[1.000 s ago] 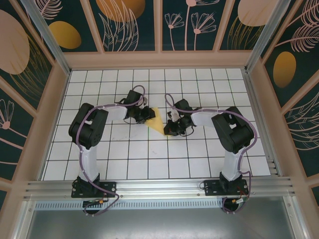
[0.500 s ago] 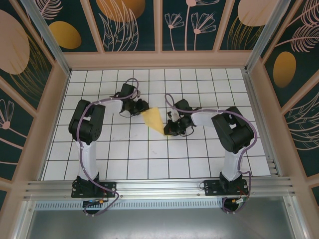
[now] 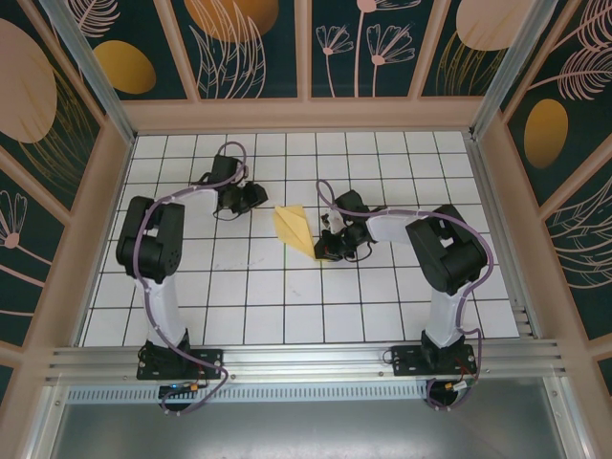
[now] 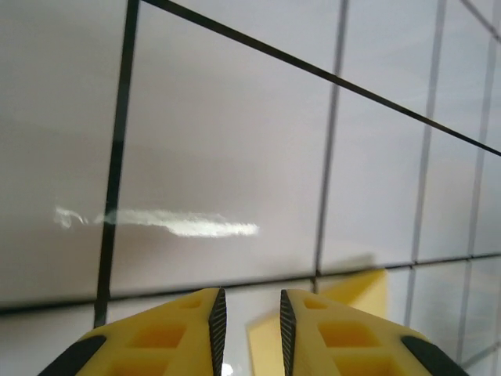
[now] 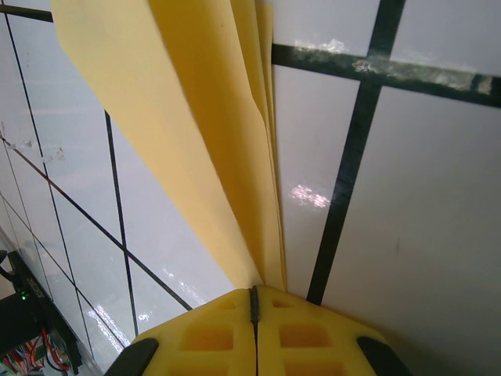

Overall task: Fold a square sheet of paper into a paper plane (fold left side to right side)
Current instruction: Fourth fold the wing at the center of the table.

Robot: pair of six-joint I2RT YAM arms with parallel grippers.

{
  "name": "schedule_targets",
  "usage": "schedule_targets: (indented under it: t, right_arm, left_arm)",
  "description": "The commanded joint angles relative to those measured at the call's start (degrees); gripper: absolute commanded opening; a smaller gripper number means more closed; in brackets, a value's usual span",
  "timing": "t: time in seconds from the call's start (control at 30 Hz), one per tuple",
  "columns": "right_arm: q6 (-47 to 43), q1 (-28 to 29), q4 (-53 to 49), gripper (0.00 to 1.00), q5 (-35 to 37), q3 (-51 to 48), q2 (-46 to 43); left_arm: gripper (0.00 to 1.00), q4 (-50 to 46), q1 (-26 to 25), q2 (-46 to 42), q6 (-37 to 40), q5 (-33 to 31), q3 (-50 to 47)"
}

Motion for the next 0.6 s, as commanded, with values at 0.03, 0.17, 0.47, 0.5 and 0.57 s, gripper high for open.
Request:
schedule_targets:
  t: [0.03,0.17,0.47,0.5,0.57]
  right_arm:
    - [0.06,0.61,-10.72,0.08,9.07,-3.17,3.67]
    - [0.32,0.59,-10.74,0.08,9.38,-2.96,3.62]
    - [0.42,1.02,-11.02,0.08,9.60,-2.28,4.41]
    - [0.48,1.13,-11.06,0.08,9.60,-2.12,4.55]
    - [0.51,1.21,-11.06,0.08,9.58,-1.99,4.56]
  left_arm:
    - [0.29,1.76,-3.73,-8.29,-0.15,4.16,-4.39]
    - [0.30,3.34,-9.28,-10.21,-3.03,5.78,-6.94]
    - [0.30,12.30,-16.02,-5.64,-9.60,9.19,-10.20]
    - [0.30,13.40,-16.14,-4.93,-10.08,9.93,-10.21]
    - [0.30,14.24,-16.15,-4.02,-10.41,10.67,-10.07]
